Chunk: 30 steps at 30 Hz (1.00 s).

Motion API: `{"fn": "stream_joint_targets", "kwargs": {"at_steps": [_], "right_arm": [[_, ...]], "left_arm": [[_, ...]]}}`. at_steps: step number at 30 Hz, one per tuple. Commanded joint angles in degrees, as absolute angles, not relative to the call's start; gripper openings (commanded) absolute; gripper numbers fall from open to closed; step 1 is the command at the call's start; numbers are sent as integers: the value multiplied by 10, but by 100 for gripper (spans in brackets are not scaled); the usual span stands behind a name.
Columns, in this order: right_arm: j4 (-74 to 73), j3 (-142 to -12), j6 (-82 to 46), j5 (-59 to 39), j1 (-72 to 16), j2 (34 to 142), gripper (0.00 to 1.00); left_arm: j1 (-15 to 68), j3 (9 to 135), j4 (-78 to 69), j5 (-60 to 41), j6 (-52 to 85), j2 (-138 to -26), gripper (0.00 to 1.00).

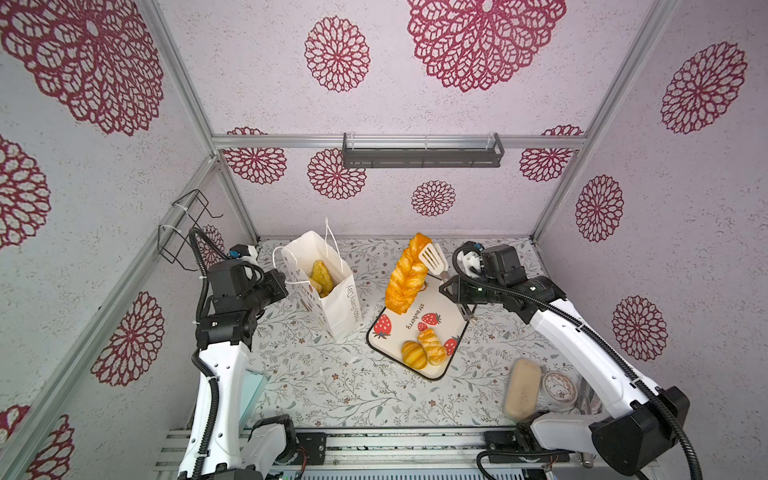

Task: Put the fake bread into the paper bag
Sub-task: 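Lift the braid loaf in the tongs and carry it into the bag opening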

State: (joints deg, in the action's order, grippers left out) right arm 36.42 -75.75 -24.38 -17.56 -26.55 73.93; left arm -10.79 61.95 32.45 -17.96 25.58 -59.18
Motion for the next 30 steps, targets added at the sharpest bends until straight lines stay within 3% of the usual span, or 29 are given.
{"fn": "stream_joint_targets", "kwargs": {"at_steps": [1, 21, 30], "right_arm": [[354, -811, -208, -177, -270, 709, 19], [390, -1041, -141, -160, -384, 789, 19], [409, -1138, -112, -157, -422, 853, 19]], "left_arm": [[-111, 614, 312, -186, 259, -590, 0], [-118, 597, 230, -311, 294, -588, 0], [-121, 595, 233, -309, 295, -586, 0]]}}
